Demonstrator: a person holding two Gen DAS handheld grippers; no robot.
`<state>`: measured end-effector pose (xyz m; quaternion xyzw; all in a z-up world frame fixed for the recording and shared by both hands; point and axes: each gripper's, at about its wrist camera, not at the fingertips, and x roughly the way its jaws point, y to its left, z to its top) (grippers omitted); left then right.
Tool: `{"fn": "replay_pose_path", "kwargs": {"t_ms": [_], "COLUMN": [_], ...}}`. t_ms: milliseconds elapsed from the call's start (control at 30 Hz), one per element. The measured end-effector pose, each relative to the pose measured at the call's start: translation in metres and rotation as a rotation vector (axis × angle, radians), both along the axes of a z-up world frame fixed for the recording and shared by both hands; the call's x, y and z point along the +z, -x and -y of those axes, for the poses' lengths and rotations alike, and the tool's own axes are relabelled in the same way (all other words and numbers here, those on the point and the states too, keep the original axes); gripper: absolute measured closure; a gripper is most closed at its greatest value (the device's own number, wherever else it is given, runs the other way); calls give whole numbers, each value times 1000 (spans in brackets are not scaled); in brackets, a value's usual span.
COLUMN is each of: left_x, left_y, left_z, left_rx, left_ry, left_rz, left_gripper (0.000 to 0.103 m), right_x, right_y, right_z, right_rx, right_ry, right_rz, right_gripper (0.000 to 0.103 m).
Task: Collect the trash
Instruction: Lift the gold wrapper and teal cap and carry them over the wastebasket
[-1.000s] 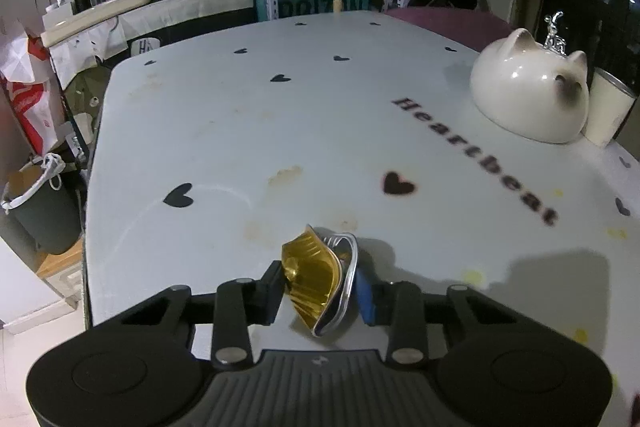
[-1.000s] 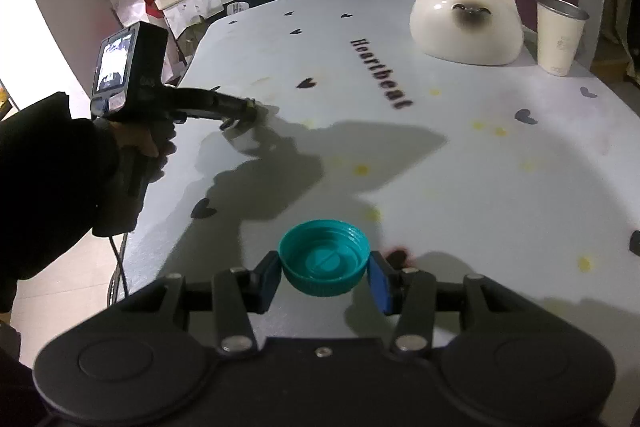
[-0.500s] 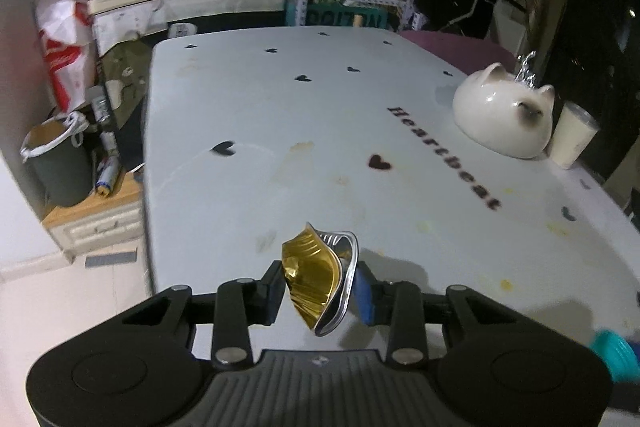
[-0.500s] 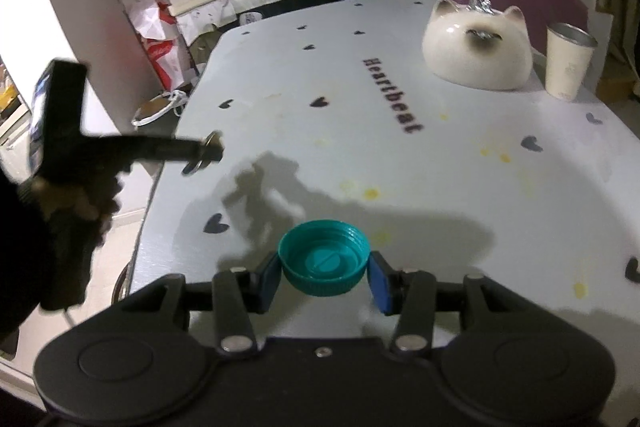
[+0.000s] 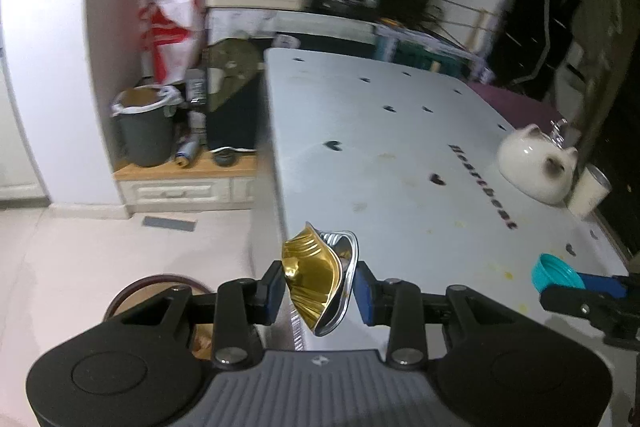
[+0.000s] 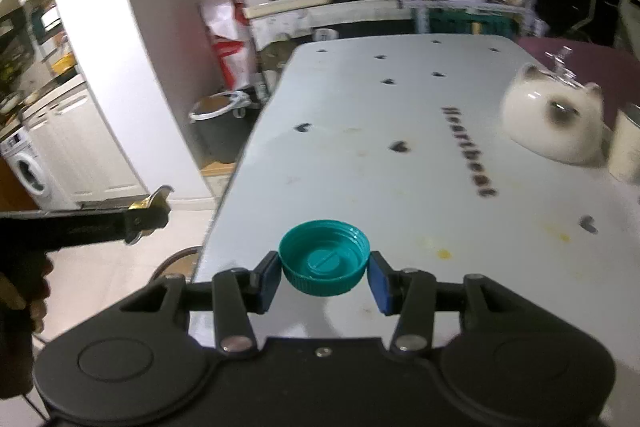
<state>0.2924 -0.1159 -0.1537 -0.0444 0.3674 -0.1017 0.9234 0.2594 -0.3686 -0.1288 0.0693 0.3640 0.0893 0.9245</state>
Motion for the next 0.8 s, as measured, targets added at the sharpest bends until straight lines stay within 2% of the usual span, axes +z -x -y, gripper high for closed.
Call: {"fn": "replay_pose_path", "kwargs": {"t_ms": [133,400,600,800], "left_x": [6,5,-7,-24], "left_y": [19,23,-4,-48], "left_z": [-26,-78,-128,-172], "left_rx": [63,117,101,59], "left_ry": [13,17,23,12], "left_rz": [-7,-33,-68,-106], "left_gripper": [65,65,65,65], "right_x": [4,2,-10,-26], "right_y": [-5,-24,-46,-78], "right_z": [-21,-70,-113,-153], "right_rx": [46,88,56,21], "right_ry": [-6,-7,-4,-11], "right_rz": [5,-11,-52,-95], "right_gripper": [55,55,55,55]}}
